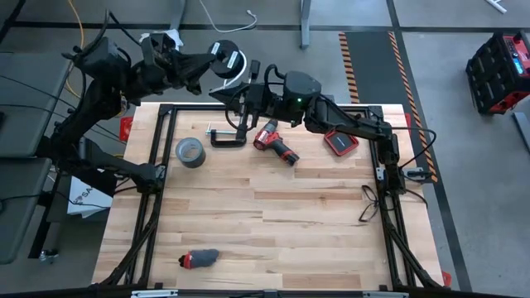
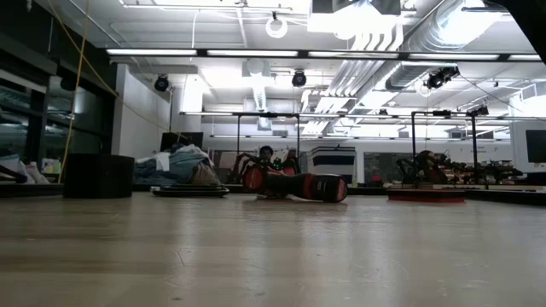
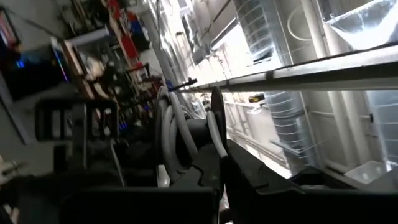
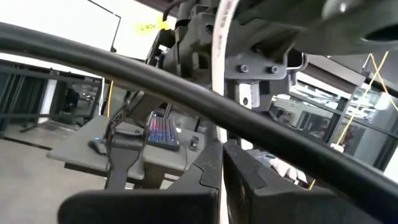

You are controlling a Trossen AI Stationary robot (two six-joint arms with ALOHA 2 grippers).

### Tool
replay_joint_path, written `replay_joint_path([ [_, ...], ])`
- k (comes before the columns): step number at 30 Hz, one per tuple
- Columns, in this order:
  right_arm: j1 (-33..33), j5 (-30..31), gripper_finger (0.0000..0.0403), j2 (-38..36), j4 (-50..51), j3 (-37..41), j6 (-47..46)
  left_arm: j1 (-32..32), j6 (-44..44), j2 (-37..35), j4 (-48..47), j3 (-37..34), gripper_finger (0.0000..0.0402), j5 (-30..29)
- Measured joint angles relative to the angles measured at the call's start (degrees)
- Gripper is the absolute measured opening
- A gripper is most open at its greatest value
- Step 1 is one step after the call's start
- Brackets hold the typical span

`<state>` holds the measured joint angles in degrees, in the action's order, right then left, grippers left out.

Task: Coil cords
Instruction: Coil the white cable wire into the black spool

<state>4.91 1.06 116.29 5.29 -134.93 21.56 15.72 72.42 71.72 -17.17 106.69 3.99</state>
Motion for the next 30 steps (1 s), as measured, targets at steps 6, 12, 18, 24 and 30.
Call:
replay_joint_path([
  [6, 1.2, 0.5, 0.0, 0.0, -1.9, 0.0, 0.5, -1.5, 3.6, 0.6, 0.1, 0.0, 0.0, 0.7],
  [12, 2.2, 0.4, 0.0, 1.2, -6.4, -0.1, 0.5, -3.6, 5.5, 1.9, 0.4, 0.0, 0.0, 2.2],
  [18, 2.5, 0.1, 0.0, 1.9, -8.1, -0.1, 0.7, -3.8, 6.4, 2.2, 0.3, 0.1, 0.0, 3.7],
  [24, 3.7, 0.7, 0.0, 1.8, -8.8, 0.0, 3.0, -3.9, 5.6, 1.0, -4.7, 0.1, 0.0, 5.7],
  [30, 5.0, 1.9, 0.0, 1.4, -8.2, 0.0, 4.4, -3.9, 4.0, -1.4, -9.8, 0.0, 0.0, 5.6],
])
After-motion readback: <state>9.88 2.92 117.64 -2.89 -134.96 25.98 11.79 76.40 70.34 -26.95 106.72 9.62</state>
